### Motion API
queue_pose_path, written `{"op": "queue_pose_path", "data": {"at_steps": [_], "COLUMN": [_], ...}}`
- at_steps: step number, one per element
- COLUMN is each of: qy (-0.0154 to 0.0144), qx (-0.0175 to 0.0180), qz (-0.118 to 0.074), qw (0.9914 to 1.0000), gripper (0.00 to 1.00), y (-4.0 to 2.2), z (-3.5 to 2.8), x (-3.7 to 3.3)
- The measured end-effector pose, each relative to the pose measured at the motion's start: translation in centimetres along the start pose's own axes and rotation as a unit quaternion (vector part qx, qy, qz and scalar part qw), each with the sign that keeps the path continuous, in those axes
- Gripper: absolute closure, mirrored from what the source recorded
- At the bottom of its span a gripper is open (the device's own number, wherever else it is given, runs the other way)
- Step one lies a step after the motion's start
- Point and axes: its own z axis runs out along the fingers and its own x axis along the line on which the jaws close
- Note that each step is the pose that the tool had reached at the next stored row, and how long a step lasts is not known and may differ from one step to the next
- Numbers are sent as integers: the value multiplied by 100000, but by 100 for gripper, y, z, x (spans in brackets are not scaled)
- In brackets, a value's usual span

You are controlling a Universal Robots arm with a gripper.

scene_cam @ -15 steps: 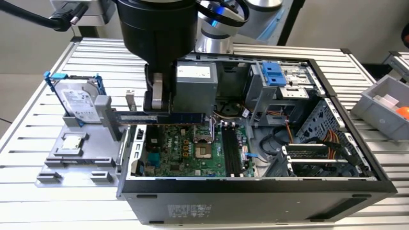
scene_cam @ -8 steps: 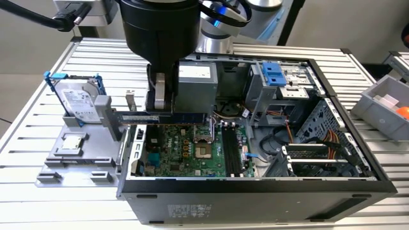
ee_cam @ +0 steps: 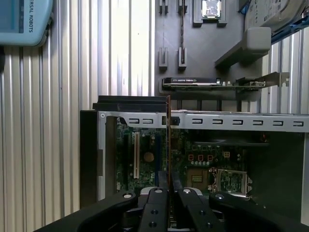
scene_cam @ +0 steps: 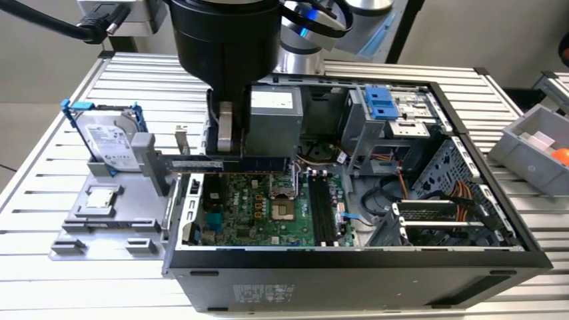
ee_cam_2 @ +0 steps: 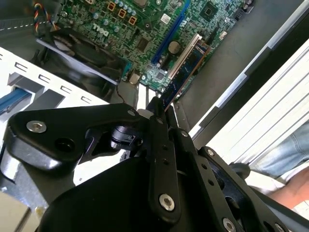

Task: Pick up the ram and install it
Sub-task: 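Pick up the ram and move it above insertion slot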

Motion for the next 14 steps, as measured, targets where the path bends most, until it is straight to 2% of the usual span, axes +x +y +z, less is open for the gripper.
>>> {"op": "queue_pose_path", "data": {"at_steps": [14], "qy": [53], "qx": [3], "qz": [-1], "qw": [100000], "gripper": [100], "y": [-29], "z": [-1], "x": [0]}}
